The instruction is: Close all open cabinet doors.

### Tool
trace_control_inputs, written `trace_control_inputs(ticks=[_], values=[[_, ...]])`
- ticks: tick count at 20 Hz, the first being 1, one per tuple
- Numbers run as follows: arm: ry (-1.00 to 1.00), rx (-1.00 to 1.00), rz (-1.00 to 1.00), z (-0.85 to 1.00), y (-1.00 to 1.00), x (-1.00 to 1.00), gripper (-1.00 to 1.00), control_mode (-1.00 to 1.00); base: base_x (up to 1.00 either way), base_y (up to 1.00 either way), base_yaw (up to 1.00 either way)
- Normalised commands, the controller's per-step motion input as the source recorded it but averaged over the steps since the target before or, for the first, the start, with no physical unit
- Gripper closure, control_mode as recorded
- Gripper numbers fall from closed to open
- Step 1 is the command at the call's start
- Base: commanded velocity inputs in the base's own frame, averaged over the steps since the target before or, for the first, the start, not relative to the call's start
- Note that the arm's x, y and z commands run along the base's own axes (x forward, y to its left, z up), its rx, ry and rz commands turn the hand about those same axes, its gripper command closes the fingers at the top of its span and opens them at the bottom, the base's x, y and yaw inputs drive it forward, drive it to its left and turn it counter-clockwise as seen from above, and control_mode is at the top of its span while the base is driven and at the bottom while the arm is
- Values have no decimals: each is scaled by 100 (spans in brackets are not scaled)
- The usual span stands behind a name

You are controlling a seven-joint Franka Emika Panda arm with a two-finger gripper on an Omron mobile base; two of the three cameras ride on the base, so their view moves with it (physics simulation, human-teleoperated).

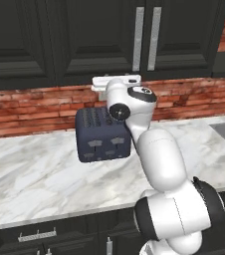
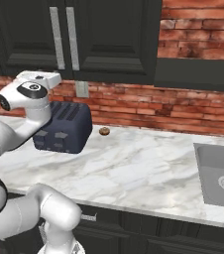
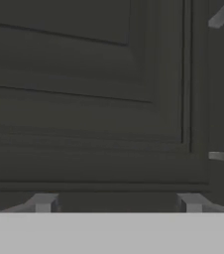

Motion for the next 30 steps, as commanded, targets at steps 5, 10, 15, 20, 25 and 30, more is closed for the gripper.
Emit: trace_control_inputs(ticks=[5, 10, 15, 20, 25, 30], values=[[2, 0, 3, 0, 0, 18, -100, -100, 0, 0, 0], [11, 0, 0, 2, 0, -18, -100, -100, 0, 0, 0], [16, 0, 0, 8, -16, -67, -100, -100, 0, 0, 0], [17, 0, 0, 39, -31, -61, -100, -100, 0, 0, 0], [21, 0, 0, 56, -27, -42, -100, -100, 0, 0, 0], [30, 0, 0, 67, -12, -48, -100, -100, 0, 0, 0]])
